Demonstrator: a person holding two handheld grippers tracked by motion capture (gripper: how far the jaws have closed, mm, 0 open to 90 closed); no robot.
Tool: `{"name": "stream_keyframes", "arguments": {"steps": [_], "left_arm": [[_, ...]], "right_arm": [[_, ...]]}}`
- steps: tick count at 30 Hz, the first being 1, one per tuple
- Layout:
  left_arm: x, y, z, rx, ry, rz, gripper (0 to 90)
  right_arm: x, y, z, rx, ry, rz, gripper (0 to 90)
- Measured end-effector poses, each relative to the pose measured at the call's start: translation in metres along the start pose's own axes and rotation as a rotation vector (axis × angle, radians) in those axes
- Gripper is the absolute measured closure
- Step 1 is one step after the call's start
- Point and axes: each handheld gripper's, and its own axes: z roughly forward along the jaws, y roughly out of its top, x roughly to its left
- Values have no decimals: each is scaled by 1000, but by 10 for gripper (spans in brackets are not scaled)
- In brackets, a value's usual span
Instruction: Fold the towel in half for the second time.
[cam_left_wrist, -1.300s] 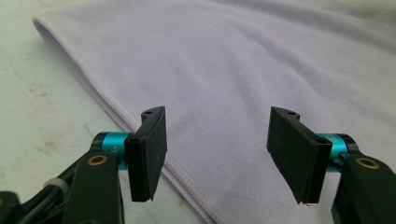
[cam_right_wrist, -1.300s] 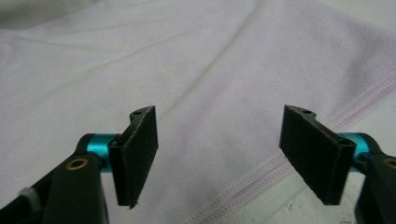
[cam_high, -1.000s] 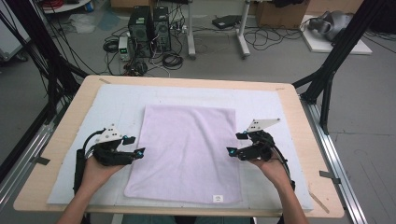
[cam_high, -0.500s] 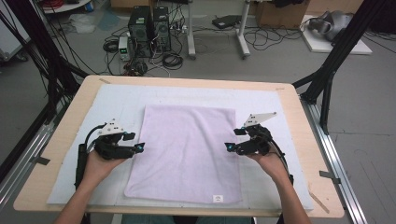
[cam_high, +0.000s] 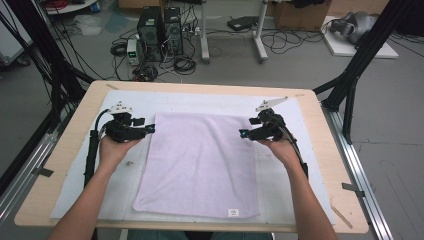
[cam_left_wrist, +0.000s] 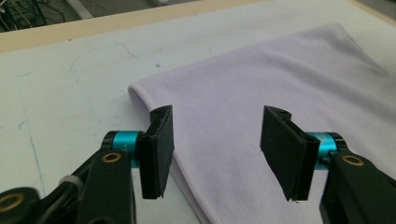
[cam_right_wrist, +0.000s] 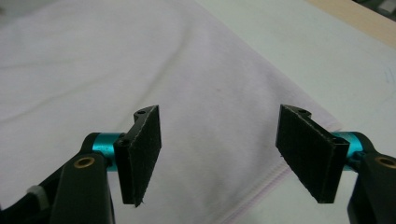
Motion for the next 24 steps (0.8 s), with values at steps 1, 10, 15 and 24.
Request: {"name": "stream_keyframes", "arguments": {"steps": [1,10,15,24], "left_arm": [[2,0,6,13,17,4,455],[21,-20,50,132,98,-43,462],[23,-25,59,149,134,-46,475],[17,-25,63,147,101,13,625]], "right_arm": [[-4,0,6,10,-17,4,305],[-32,-14,33,65,-122,50,327],[-42,-22,39,78,-163,79,347],[-44,-36,50,56,-132,140,523]]}}
